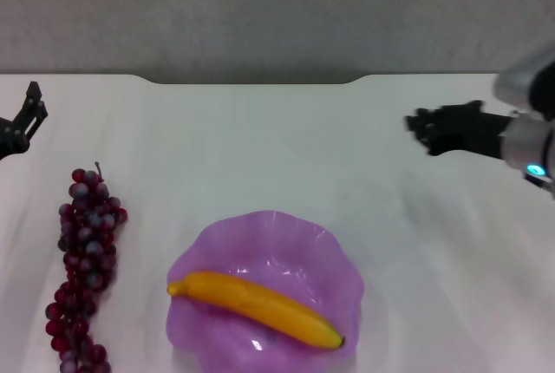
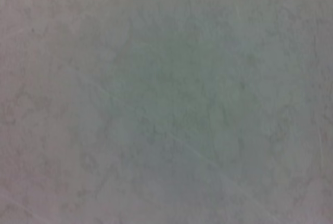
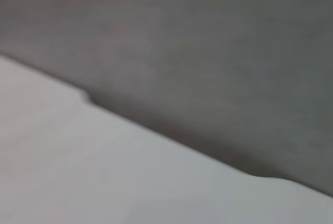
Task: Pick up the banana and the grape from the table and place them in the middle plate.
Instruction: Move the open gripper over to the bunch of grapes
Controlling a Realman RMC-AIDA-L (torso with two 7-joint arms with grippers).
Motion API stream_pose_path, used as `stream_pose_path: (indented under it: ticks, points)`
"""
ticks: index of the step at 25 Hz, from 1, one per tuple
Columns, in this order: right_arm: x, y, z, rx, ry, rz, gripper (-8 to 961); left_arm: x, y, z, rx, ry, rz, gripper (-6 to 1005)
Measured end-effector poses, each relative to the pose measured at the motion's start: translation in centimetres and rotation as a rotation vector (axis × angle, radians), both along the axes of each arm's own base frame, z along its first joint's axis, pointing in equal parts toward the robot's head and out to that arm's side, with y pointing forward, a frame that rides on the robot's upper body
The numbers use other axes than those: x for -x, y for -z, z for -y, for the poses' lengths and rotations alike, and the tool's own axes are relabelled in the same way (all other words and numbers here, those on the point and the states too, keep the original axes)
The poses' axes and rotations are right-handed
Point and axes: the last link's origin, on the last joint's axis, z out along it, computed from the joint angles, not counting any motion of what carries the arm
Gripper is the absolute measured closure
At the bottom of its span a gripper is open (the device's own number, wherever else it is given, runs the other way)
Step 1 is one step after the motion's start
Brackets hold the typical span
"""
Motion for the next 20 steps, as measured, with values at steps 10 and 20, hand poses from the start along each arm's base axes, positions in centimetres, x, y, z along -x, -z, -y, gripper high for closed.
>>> stream_pose_path:
  ticks: [10,20]
  points:
    - [-5.1,-6.6,0.6,-0.295,0.124,-0.039,932,0.5,-0.1,0.0,0.003,-0.019,-0.006,97]
    - [-6.6,-11.3,1.3,-0.560,0.108,-0.083,932,0.5,-0.3,-0.3,0.001,-0.023,-0.017,101]
